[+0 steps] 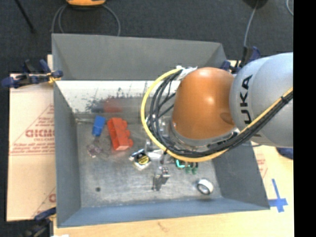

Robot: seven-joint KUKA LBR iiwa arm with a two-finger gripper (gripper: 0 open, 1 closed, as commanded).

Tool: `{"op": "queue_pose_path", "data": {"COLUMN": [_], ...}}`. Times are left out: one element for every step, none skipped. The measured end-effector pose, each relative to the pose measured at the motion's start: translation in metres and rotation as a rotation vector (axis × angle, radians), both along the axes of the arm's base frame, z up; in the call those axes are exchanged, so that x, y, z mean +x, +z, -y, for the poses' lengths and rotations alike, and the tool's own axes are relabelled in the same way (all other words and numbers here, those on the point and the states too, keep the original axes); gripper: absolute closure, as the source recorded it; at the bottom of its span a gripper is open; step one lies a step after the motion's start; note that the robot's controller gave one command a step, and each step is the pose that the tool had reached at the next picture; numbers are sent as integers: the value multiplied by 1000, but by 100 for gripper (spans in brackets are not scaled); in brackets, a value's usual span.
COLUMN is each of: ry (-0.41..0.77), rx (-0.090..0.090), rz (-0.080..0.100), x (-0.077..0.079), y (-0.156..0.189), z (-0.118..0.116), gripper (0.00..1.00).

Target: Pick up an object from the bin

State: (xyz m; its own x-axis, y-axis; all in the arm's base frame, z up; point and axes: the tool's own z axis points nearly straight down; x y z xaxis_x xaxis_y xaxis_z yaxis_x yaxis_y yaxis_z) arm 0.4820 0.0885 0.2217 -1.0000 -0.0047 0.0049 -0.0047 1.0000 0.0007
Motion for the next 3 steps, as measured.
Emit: {"op": "queue_pose_path", "data": {"ry": [-104,-291,-293], "rx": [-1,8,6], "rz": [1,29,8], "x": [42,58,53], "y": [-95,-144,-144], "z": [0,14,13], "gripper": [0,0,100]}}
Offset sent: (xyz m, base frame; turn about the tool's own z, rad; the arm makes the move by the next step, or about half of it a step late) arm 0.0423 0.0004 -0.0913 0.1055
